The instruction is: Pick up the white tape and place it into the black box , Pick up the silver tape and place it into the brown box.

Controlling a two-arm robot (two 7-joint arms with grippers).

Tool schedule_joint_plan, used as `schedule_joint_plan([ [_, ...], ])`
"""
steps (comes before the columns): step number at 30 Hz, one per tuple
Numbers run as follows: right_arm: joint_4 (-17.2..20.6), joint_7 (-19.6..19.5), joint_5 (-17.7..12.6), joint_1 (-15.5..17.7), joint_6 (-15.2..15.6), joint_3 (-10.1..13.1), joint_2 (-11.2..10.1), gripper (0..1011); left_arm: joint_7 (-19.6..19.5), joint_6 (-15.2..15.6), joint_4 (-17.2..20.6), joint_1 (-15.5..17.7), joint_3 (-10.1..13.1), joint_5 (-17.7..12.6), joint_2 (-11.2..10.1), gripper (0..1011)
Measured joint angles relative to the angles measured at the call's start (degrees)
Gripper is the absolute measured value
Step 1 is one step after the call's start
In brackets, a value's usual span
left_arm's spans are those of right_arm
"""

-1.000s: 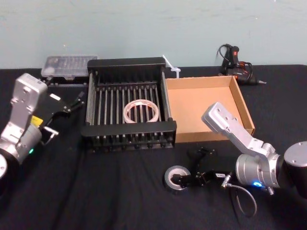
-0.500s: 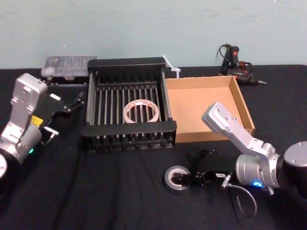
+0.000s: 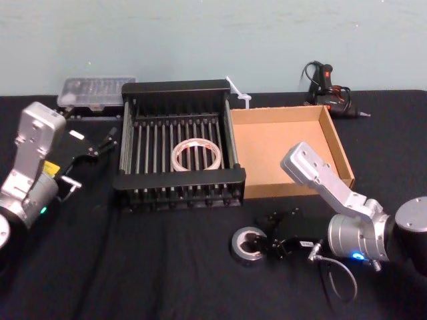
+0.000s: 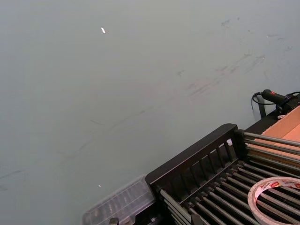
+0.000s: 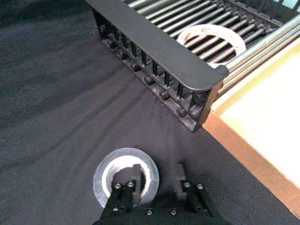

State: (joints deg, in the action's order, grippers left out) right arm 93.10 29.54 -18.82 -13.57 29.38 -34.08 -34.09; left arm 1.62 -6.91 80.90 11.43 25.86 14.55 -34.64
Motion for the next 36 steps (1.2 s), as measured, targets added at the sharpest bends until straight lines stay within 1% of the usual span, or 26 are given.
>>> schedule_joint_plan([
  [1, 0.0, 0.0, 0.0, 0.0, 0.0, 0.0, 0.0, 418, 0.0, 0.0, 0.0, 0.0, 0.0, 0.0, 0.0, 1001],
  [2, 0.0, 0.0, 0.0, 0.0, 0.0, 0.0, 0.0, 358, 0.0, 0.0, 0.0, 0.0, 0.0, 0.0, 0.0, 1001],
  [6, 0.0, 0.0, 0.0, 0.0, 0.0, 0.0, 0.0, 276, 0.0, 0.0, 0.0, 0.0, 0.0, 0.0, 0.0, 1001],
  [7, 0.0, 0.0, 0.0, 0.0, 0.0, 0.0, 0.0, 218, 0.0, 0.0, 0.0, 0.0, 0.0, 0.0, 0.0, 1001],
  [10, 0.0, 0.0, 0.0, 0.0, 0.0, 0.0, 0.0, 174, 0.0, 0.0, 0.0, 0.0, 0.0, 0.0, 0.0, 1001],
  [21, 0.0, 0.1, -0.2, 0.0, 0.0, 0.3, 0.0, 174, 0.0, 0.0, 0.0, 0.0, 0.0, 0.0, 0.0, 1001],
  [24, 0.4, 0.1, -1.1, 0.2, 0.3, 1.2, -0.1, 174, 0.0, 0.0, 0.0, 0.0, 0.0, 0.0, 0.0, 1001],
  [26, 0.5, 0.0, -1.3, 0.3, 0.4, 1.5, -0.2, 174, 0.0, 0.0, 0.0, 0.0, 0.0, 0.0, 0.0, 1001],
  [28, 0.7, -0.4, -1.9, 0.3, 0.6, 2.3, -0.2, 174, 0.0, 0.0, 0.0, 0.0, 0.0, 0.0, 0.0, 1001],
  [31, 0.9, -1.4, -2.7, 0.3, 0.7, 3.5, -0.2, 174, 0.0, 0.0, 0.0, 0.0, 0.0, 0.0, 0.0, 1001],
  [34, 1.0, -3.0, -3.5, 0.3, 0.7, 5.3, 0.1, 174, 0.0, 0.0, 0.0, 0.0, 0.0, 0.0, 0.0, 1001],
  [35, 1.0, -3.0, -3.5, 0.3, 0.7, 5.3, 0.1, 174, 0.0, 0.0, 0.0, 0.0, 0.0, 0.0, 0.0, 1001],
  [36, 1.0, -3.9, -3.6, 0.2, 0.5, 6.0, 0.3, 174, 0.0, 0.0, 0.0, 0.0, 0.0, 0.0, 0.0, 1001],
])
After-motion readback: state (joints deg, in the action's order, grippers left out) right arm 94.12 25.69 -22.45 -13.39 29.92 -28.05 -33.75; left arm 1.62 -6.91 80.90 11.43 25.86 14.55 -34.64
